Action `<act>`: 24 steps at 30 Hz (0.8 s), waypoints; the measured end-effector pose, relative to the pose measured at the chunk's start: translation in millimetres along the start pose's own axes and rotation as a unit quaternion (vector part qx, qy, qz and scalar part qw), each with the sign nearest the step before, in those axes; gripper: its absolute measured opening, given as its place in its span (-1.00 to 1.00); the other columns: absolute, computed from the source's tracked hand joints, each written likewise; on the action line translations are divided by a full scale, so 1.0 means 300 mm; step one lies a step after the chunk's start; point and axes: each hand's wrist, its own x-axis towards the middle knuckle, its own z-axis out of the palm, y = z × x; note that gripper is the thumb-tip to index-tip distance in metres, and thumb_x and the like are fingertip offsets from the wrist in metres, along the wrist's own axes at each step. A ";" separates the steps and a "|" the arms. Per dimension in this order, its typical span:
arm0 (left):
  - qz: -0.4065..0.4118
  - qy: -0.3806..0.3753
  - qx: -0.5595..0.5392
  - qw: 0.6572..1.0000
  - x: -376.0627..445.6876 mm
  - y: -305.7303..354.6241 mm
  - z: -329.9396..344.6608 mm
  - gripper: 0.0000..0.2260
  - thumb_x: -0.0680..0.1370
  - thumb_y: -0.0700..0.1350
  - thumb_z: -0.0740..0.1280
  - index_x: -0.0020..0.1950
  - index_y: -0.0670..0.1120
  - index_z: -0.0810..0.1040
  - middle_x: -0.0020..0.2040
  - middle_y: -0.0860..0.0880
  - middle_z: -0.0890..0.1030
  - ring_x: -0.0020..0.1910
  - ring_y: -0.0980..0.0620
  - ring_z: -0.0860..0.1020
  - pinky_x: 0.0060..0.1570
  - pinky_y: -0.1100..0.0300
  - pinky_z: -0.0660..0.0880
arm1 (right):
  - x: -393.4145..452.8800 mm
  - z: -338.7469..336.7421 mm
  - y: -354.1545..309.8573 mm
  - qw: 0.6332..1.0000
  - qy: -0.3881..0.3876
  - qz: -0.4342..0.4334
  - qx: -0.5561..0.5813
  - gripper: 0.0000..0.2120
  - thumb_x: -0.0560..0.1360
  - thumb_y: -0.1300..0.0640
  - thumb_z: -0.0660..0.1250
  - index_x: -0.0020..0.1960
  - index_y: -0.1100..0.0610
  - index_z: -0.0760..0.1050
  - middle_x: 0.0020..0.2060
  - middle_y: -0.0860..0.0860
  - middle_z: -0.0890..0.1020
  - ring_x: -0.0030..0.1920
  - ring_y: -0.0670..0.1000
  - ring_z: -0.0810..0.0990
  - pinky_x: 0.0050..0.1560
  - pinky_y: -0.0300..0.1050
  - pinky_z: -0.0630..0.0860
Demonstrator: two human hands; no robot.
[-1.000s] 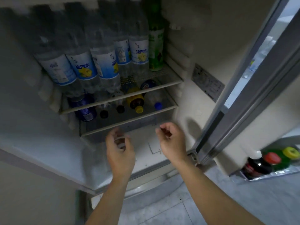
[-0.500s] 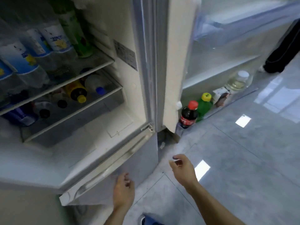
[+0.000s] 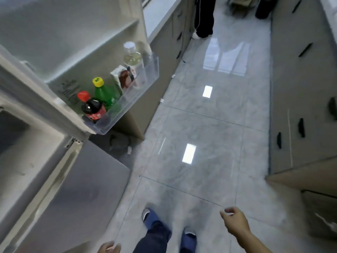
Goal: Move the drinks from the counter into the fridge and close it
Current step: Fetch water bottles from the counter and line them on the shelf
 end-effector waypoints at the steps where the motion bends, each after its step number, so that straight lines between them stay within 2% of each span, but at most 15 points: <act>1: 0.013 0.029 0.030 0.999 -0.009 -0.005 0.085 -0.76 0.50 -0.29 0.42 0.15 -0.31 0.56 0.06 -0.29 0.62 0.06 -0.24 0.58 0.10 -0.06 0.50 | 0.001 -0.029 0.063 1.000 0.009 0.022 0.012 -0.81 0.46 0.04 0.46 -0.04 0.12 0.53 -0.11 0.18 0.67 -0.06 0.22 0.66 0.02 0.09 0.60; 3: 0.047 0.028 0.083 0.995 -0.070 -0.025 0.175 -0.75 0.51 -0.27 0.43 0.15 -0.30 0.56 0.04 -0.28 0.62 0.02 -0.23 0.58 0.05 -0.05 0.52 | -0.007 -0.071 0.168 0.997 0.016 0.064 0.039 -0.80 0.47 0.04 0.46 -0.03 0.14 0.54 -0.18 0.17 0.66 -0.20 0.18 0.66 -0.14 0.03 0.61; 4: 0.037 0.002 0.091 0.995 -0.111 -0.046 0.254 -0.75 0.51 -0.26 0.43 0.16 -0.29 0.56 0.03 -0.28 0.61 0.00 -0.23 0.58 0.03 -0.05 0.53 | -0.018 -0.084 0.208 0.995 0.013 0.084 0.056 -0.80 0.48 0.06 0.45 -0.03 0.17 0.54 -0.22 0.17 0.65 -0.29 0.16 0.64 -0.24 -0.02 0.58; 5: 0.016 0.012 0.100 0.995 -0.106 -0.028 0.254 -0.75 0.51 -0.25 0.43 0.16 -0.29 0.56 0.02 -0.28 0.61 -0.02 -0.22 0.57 0.01 -0.05 0.54 | -0.033 -0.096 0.241 0.992 0.011 0.102 0.073 -0.81 0.49 0.08 0.44 -0.04 0.19 0.53 -0.27 0.16 0.64 -0.35 0.13 0.59 -0.31 -0.07 0.53; 6: 0.013 -0.003 0.099 0.995 -0.131 0.117 0.306 -0.74 0.51 -0.24 0.44 0.16 -0.28 0.56 0.01 -0.27 0.61 -0.04 -0.22 0.57 -0.02 -0.04 0.54 | -0.050 -0.107 0.269 0.989 0.010 0.119 0.088 -0.83 0.50 0.10 0.43 -0.07 0.21 0.53 -0.31 0.14 0.61 -0.38 0.11 0.56 -0.33 -0.10 0.50; 7: 0.018 -0.003 0.097 0.995 -0.147 0.252 0.354 -0.74 0.51 -0.23 0.44 0.16 -0.28 0.55 0.00 -0.27 0.61 -0.06 -0.21 0.57 -0.04 -0.04 0.55 | -0.068 -0.117 0.289 0.986 0.011 0.134 0.099 -0.84 0.51 0.11 0.42 -0.12 0.21 0.52 -0.33 0.12 0.59 -0.39 0.09 0.53 -0.32 -0.12 0.47; 8: 0.007 -0.003 0.060 0.998 -0.160 0.343 0.372 -0.72 0.47 -0.27 0.47 0.12 -0.37 0.57 -0.09 -0.22 0.59 -0.11 -0.15 0.54 0.02 -0.05 0.53 | -0.086 -0.126 0.302 0.983 0.013 0.145 0.108 -0.83 0.51 0.11 0.41 -0.16 0.19 0.50 -0.35 0.10 0.57 -0.39 0.08 0.51 -0.31 -0.13 0.45; 9: -0.002 0.000 0.081 0.997 -0.207 0.385 0.405 -0.73 0.49 -0.23 0.46 0.14 -0.32 0.56 -0.06 -0.23 0.59 -0.10 -0.17 0.55 -0.04 -0.04 0.55 | -0.106 -0.134 0.310 0.981 0.016 0.155 0.118 -0.81 0.52 0.12 0.40 -0.21 0.16 0.47 -0.36 0.10 0.53 -0.39 0.07 0.48 -0.31 -0.14 0.42; 11: 0.011 -0.048 0.077 0.996 -0.238 0.509 0.488 -0.73 0.53 -0.17 0.42 0.19 -0.22 0.54 0.00 -0.27 0.60 -0.13 -0.19 0.54 -0.14 0.01 0.56 | -0.142 -0.153 0.302 0.978 0.017 0.164 0.131 -0.80 0.52 0.13 0.38 -0.21 0.09 0.40 -0.37 0.09 0.44 -0.38 0.06 0.40 -0.30 -0.14 0.34; 13: 0.035 -0.075 0.075 0.994 -0.203 0.621 0.515 -0.72 0.56 -0.13 0.38 0.23 -0.18 0.53 0.00 -0.23 0.60 -0.18 -0.15 0.53 -0.19 0.08 0.55 | -0.162 -0.166 0.287 0.974 0.029 0.176 0.140 -0.81 0.52 0.13 0.37 -0.20 0.12 0.41 -0.36 0.09 0.47 -0.38 0.07 0.41 -0.31 -0.14 0.35; 15: 0.064 -0.100 0.105 0.987 -0.156 0.717 0.533 -0.72 0.57 -0.11 0.36 0.25 -0.16 0.52 -0.03 -0.17 0.58 -0.16 -0.12 0.55 -0.15 0.06 0.56 | -0.162 -0.171 0.263 0.973 0.039 0.178 0.142 -0.83 0.53 0.13 0.37 -0.15 0.23 0.49 -0.31 0.11 0.55 -0.35 0.09 0.48 -0.29 -0.12 0.43; 19: 0.092 -0.125 0.089 0.984 -0.074 0.880 0.602 -0.73 0.59 -0.09 0.35 0.25 -0.16 0.52 0.10 -0.17 0.57 0.02 -0.17 0.58 -0.07 0.00 0.57 | -0.139 -0.170 0.193 0.970 0.042 0.173 0.164 -0.85 0.56 0.13 0.36 -0.03 0.23 0.53 -0.23 0.12 0.59 -0.30 0.10 0.54 -0.25 -0.07 0.50; 24: 0.073 -0.137 0.083 0.984 -0.036 1.039 0.700 -0.81 0.59 -0.07 0.35 0.15 -0.13 0.54 0.12 -0.17 0.59 -0.03 -0.12 0.57 0.00 -0.04 0.59 | -0.065 -0.184 0.143 0.970 0.031 0.171 0.171 -0.87 0.55 0.13 0.35 -0.03 0.21 0.53 -0.20 0.11 0.62 -0.29 0.09 0.53 -0.26 -0.07 0.52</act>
